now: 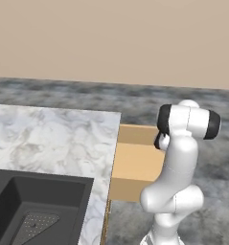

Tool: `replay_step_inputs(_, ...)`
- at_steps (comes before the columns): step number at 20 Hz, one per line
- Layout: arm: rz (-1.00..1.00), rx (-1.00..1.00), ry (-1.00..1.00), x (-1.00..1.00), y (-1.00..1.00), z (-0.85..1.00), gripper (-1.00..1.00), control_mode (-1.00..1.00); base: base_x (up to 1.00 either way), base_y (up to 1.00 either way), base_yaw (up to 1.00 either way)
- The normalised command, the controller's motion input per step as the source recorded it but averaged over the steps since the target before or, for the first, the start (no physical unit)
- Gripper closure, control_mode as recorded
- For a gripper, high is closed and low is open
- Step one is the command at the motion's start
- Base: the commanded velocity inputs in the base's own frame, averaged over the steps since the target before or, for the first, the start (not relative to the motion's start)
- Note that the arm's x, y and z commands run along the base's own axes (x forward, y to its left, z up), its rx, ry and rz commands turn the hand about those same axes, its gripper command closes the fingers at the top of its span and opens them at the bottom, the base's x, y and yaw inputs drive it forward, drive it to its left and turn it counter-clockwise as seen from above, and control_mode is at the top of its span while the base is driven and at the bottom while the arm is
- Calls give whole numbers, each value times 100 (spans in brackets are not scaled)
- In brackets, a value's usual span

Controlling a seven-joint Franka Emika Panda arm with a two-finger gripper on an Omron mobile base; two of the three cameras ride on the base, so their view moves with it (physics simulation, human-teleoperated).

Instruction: Organize the utensils by type. Pick up the wooden spoons from the counter and place them in the open cabinet. Then pick up the metallic utensils from the counter and place them in the open drawer.

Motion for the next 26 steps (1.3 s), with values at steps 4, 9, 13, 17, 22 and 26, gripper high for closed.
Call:
replay_step_inputs(4, 9, -9, -1, 2, 42, 54, 100, -100, 0, 0, 0)
replay_step_inputs(9, 5, -12, 0, 26, 59, 34, 100, -100, 0, 0, 0)
replay_step_inputs(13, 5, -4, 0, 50, 60, 22, 100, -100, 0, 0, 0)
replay_step_inputs(17, 11, 0, 9, 39, 27, 0, 100, -100, 0, 0, 0)
replay_step_inputs(22, 21, 9, 17, 7, -22, -37, 100, -100, 0, 0, 0)
replay_step_inputs(26, 20, 12, 11, 35, -16, -27, 100, -100, 0, 0, 0)
